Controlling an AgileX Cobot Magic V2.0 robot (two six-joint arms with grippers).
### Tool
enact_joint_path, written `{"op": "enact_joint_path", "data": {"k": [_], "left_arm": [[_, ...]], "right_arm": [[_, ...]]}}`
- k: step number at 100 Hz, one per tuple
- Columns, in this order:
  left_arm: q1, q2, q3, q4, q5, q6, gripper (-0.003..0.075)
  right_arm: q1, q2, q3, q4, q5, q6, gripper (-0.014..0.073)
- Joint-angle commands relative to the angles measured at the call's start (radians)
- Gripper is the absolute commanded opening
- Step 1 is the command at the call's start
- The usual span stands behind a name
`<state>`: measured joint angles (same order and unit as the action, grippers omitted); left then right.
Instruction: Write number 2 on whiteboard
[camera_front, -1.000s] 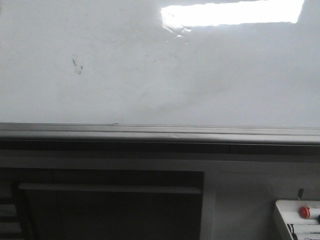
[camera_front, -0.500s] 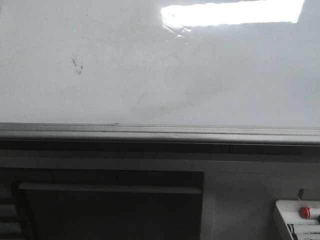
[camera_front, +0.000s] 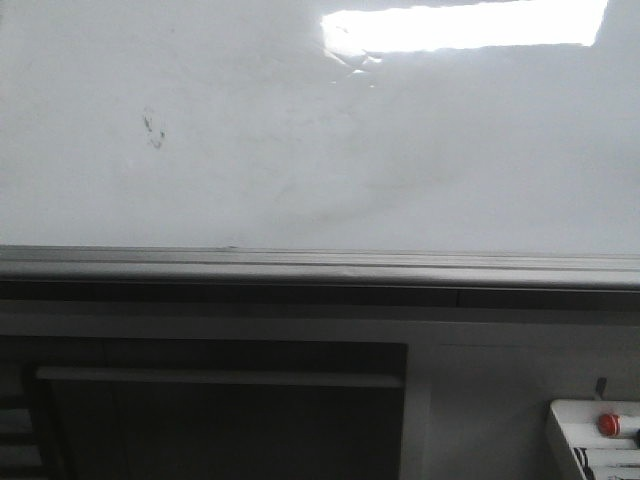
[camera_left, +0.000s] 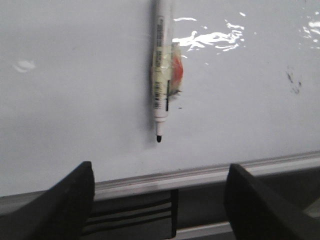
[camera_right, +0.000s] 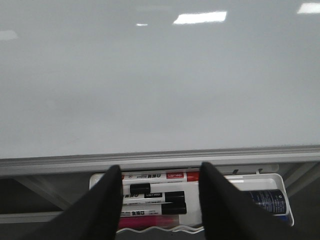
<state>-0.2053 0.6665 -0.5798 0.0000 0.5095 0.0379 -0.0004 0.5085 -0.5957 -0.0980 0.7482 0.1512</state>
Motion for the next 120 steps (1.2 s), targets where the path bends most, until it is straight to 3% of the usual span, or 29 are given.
{"op": "enact_joint_path", "data": {"k": [1,48,90,99,120], "left_arm": [[-0.026,0.065,-0.037,0.0,-0.102,0.003,0.051],[-0.017,0.417,-0.171,0.016,-0.2,0.003,0.0424],[-0.017,0.564,-0.243,0.0,-0.226,0.003,0.0373],[-0.017,0.564,-0.248,0.0,-0.228,0.003,0.0328],[-0.017,0.564,-0.249,0.0,-0.22,0.003,0.0138]], "right_arm": [[-0.004,0.012,-0.033,-0.002,-0.078,-0.009,0.0331],[-0.004,0.012,-0.029,-0.002,-0.072,-0.009,0.0331],[-0.004,0.012,-0.029,-0.002,-0.066,-0.009,0.0331],[-0.004,0.012,-0.029,-0.002,-0.062,-0.009,0.0331],[-0.004,0.012,-0.029,-0.002,-0.059,-0.009,0.0331]]}}
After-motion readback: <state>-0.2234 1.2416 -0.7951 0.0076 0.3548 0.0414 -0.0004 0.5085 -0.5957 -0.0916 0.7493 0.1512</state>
